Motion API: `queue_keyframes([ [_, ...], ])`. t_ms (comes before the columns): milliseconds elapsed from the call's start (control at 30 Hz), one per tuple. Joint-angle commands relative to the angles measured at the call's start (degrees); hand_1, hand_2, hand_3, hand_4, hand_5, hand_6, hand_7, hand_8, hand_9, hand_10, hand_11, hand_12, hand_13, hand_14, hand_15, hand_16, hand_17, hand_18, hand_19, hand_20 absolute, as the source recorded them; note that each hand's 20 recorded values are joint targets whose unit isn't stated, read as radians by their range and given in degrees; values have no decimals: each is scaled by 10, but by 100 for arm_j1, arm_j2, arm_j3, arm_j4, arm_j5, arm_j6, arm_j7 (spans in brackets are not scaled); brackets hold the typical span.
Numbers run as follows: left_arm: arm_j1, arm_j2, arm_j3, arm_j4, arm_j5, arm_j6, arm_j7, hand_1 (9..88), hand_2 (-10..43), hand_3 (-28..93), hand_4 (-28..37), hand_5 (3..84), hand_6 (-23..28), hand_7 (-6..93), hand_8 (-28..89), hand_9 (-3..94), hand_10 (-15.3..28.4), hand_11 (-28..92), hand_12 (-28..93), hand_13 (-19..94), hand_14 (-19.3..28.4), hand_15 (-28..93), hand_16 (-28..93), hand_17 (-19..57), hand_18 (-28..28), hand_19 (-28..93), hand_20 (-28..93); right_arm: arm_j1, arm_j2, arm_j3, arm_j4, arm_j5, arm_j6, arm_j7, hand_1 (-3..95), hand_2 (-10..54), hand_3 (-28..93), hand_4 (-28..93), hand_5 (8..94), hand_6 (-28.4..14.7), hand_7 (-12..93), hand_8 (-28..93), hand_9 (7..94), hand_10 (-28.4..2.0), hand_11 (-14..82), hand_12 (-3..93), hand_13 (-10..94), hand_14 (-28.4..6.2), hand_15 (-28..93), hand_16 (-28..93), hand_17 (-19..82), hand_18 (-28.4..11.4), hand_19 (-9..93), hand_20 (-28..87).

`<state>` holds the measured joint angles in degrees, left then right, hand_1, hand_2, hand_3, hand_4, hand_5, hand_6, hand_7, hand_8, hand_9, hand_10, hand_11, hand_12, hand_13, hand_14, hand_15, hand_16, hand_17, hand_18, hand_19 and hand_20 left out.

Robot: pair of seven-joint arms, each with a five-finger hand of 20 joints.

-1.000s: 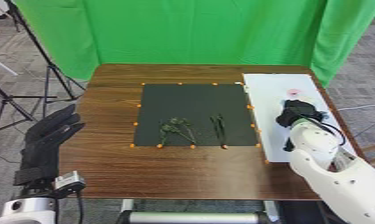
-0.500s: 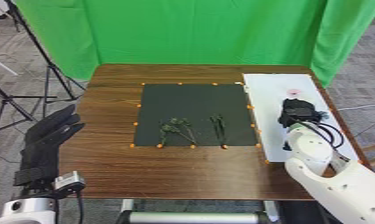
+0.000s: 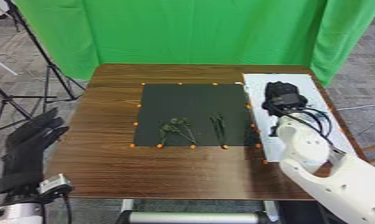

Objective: Arrange flowers

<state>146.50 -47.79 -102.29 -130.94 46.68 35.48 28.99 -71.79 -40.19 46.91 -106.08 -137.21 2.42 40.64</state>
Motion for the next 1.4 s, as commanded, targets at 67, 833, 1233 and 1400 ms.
queue_keyframes([
  [67, 300, 100, -110, 28, -117, 241, 143, 264, 61, 842, -175, 391, 96, 164, -113, 332, 192, 369, 57, 230, 262, 633, -173, -99, 211, 584, 21, 576, -756, -517, -299, -151, 160, -655, 545, -61, 761, -283, 794, -22, 251, 79, 878, -71, 263, 319, 847, -26, 634, 204, 460, -160, 932, -185],
  [833, -115, -319, -79, 132, 354, -41, -296, 260, 60, 841, -177, 401, 100, 164, -113, 342, 198, 373, 60, 255, 275, 658, -171, -94, 222, 606, 33, 498, -2825, -1266, 486, -1388, -257, -2282, 540, -63, 766, -283, 795, -18, 251, 79, 878, -72, 263, 317, 845, -25, 632, 209, 453, -159, 932, -182],
  [1233, -695, -402, 248, 322, 545, -310, -437, 259, 60, 844, -174, 407, 103, 163, -111, 345, 198, 380, 63, 254, 274, 659, -175, -93, 221, 605, 31, -224, -3720, -822, 1010, -2145, -498, -2856, 533, -65, 773, -283, 794, -15, 254, 72, 879, -73, 258, 316, 844, -28, 630, 210, 450, -159, 932, -186],
  [1400, -800, -390, 301, 358, 560, -352, -438, 260, 60, 844, -175, 407, 103, 164, -111, 345, 199, 379, 62, 253, 273, 658, -176, -93, 221, 604, 30, -51, -3732, -1013, 1197, -2124, -446, -2624, 528, -67, 783, -283, 794, -14, 255, 69, 878, -74, 257, 315, 842, -32, 629, 209, 448, -159, 932, -189],
])
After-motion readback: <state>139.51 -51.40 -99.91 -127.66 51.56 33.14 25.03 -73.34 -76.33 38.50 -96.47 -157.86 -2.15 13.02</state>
